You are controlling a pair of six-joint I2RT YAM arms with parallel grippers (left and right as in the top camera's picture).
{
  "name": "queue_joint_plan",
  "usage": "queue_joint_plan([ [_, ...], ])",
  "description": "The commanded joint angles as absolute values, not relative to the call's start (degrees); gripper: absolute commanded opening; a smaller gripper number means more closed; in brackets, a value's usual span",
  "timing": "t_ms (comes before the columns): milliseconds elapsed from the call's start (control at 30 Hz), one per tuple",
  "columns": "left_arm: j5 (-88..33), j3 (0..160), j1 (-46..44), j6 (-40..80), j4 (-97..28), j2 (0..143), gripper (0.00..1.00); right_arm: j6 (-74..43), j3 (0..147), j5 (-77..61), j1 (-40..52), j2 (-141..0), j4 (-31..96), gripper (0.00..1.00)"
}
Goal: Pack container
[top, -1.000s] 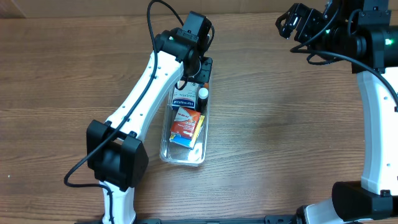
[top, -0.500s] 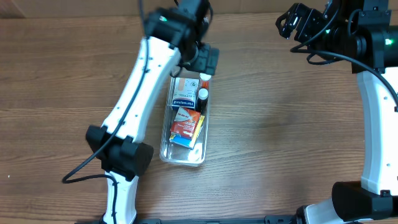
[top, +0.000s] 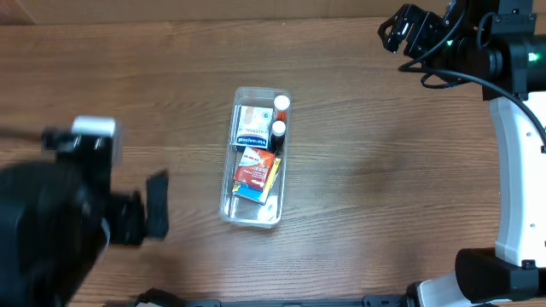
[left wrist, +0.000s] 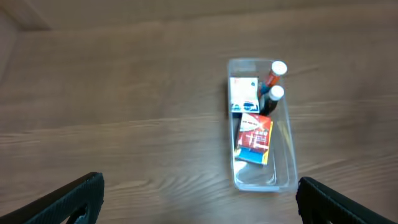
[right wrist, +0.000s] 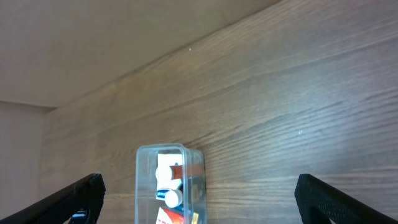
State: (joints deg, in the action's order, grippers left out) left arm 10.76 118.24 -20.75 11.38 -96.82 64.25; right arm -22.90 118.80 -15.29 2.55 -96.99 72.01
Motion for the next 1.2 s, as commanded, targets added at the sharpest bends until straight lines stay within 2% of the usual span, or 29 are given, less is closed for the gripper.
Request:
queue_joint_plan([
  [0,8.05,110.96,-21.02,7.40,-96.77,54.24,1.00,-22.92,119.28,-15.70,2.22,-96.36,71.72,1.00],
  [100,7.86,102.63,-21.02,8.62,-95.46,46.35,1.00,-22.92,119.28,-15.70,2.22,-96.36,71.75,1.00],
  [167,10.74,90.50,-21.02,8.86,-87.02,40.40,1.00,-22.92,119.28,-15.70,2.22,-96.36,71.72,1.00],
  [233,15.42,76.88,-21.02,6.35,-74.70,35.18,1.00,-22.94,119.28,-15.70,2.22,-96.36,71.72,1.00],
  [300,13.98,60.07,-20.51,-3.53,-57.91,28.97,1.00,-22.94,119.28,-15.70,2.22,-96.36,71.72,1.00],
  [333,12.69,55.81,-19.66,-5.13,-54.09,27.68,1.00,-22.92,119.28,-15.70,2.22,-96.36,71.72,1.00],
  [533,-4.95,27.57,-1.89,-5.15,-34.04,19.81,1.00,-22.92,119.28,-15.70,2.22,-96.36,71.72,1.00],
  [633,-9.04,20.32,0.95,-5.08,-33.15,9.54,1.00,-22.92,119.28,-15.70,2.22,-96.36,71.72,1.00],
  [833,-9.06,14.46,2.90,-1.72,-33.17,0.10,1.00,-22.92,119.28,-15.70,2.22,-96.36,71.72,1.00],
  [1033,-9.02,13.10,2.98,-1.72,-46.92,0.25,1.00,-22.92,119.28,-15.70,2.22,-96.36,71.72,1.00],
  [1167,-9.02,13.13,2.98,-1.72,-49.50,0.25,1.00,-22.92,119.28,-15.70,2.22,-96.36,71.72,1.00],
])
